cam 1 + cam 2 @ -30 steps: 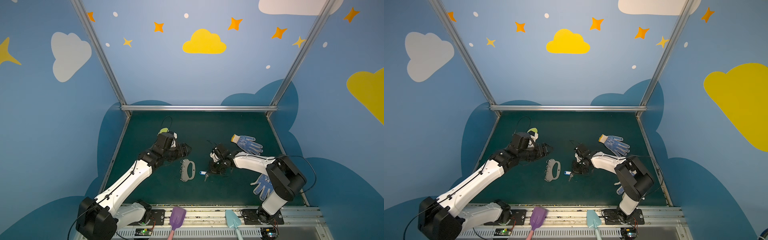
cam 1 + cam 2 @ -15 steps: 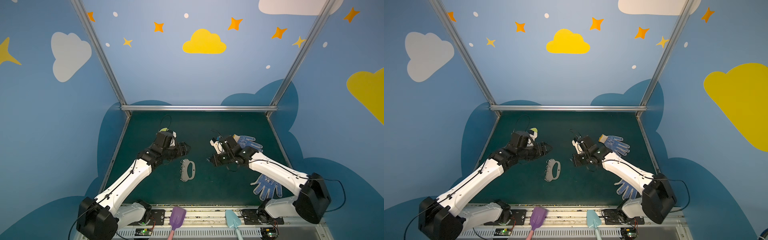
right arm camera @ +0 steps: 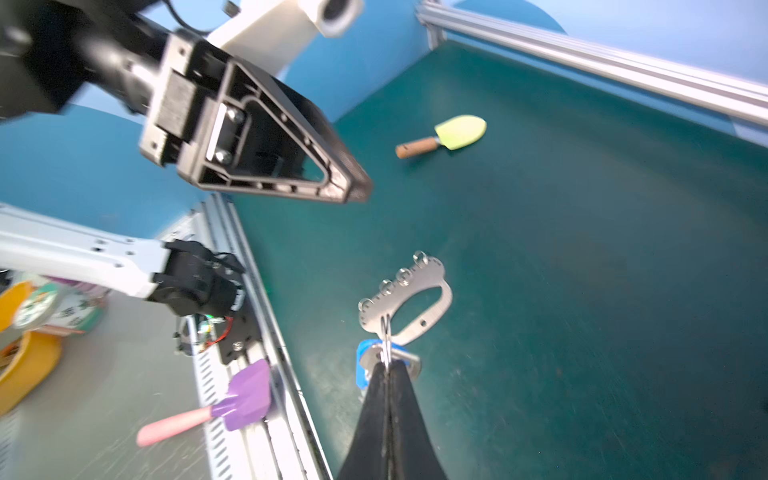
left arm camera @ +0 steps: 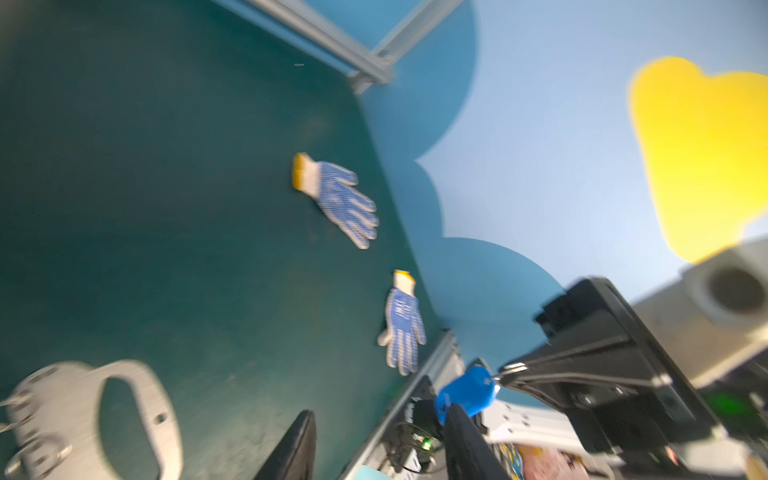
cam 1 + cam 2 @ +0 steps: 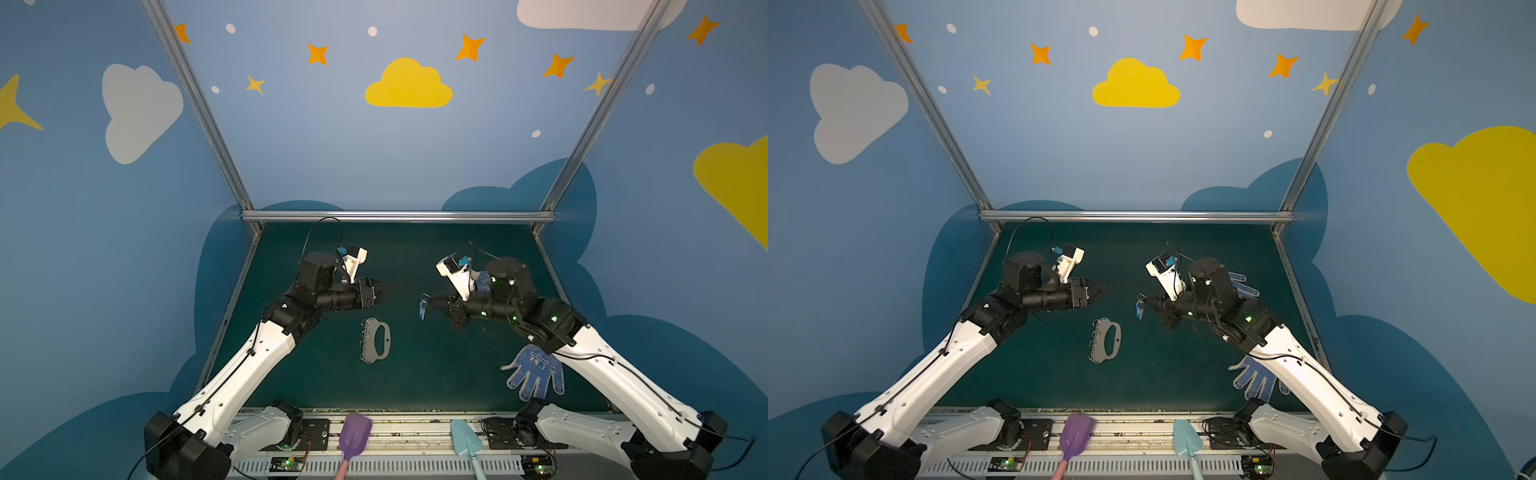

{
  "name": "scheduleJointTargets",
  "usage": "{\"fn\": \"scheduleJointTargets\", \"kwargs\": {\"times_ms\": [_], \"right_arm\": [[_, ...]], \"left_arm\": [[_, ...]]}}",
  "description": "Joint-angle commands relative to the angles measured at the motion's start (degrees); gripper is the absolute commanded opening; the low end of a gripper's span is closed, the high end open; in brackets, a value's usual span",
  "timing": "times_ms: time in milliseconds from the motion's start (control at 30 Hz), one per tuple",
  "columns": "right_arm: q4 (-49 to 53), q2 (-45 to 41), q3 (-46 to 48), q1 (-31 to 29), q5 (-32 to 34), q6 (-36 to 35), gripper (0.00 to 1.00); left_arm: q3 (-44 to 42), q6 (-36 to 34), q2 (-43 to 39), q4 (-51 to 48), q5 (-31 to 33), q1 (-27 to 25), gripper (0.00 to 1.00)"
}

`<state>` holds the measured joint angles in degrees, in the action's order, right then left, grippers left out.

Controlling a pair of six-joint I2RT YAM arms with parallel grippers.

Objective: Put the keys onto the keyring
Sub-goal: 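Lift keys with right gripper toward left gripper while left gripper rises to meet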

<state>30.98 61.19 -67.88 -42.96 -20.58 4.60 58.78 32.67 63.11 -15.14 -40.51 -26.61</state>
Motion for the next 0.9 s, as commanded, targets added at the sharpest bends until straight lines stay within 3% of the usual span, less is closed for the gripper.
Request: {"fn": "scheduleJointTargets", "kwargs": {"times_ms": [0,300,467,633,867], "right_arm": [[3.23,0.53,-2.85,0.68,-7.19,-1.34,0.00],[3.31,1.89,-5.67,2.52,-14.43,1.00,0.00],[3.32,2.29,-6.71,2.96,-16.90,1.81,0.00],[2.56,2.69,-7.09,3.63,-19.52,3.16,0.00],[1.29,3.09,-6.75,5.06,-21.72,4.80,0.00]], "left_arm": [[2.30,-0.59,-0.48,6.87,-8.05,-0.88,0.47],[5.47,-0.74,2.22,8.32,-14.02,-3.27,0.56],[6.96,-1.78,3.66,7.15,-15.63,-4.63,0.47],[7.48,-2.22,4.82,6.77,-16.48,-6.28,0.45],[8.89,-3.36,5.44,5.08,-16.99,-7.55,0.29]]}}
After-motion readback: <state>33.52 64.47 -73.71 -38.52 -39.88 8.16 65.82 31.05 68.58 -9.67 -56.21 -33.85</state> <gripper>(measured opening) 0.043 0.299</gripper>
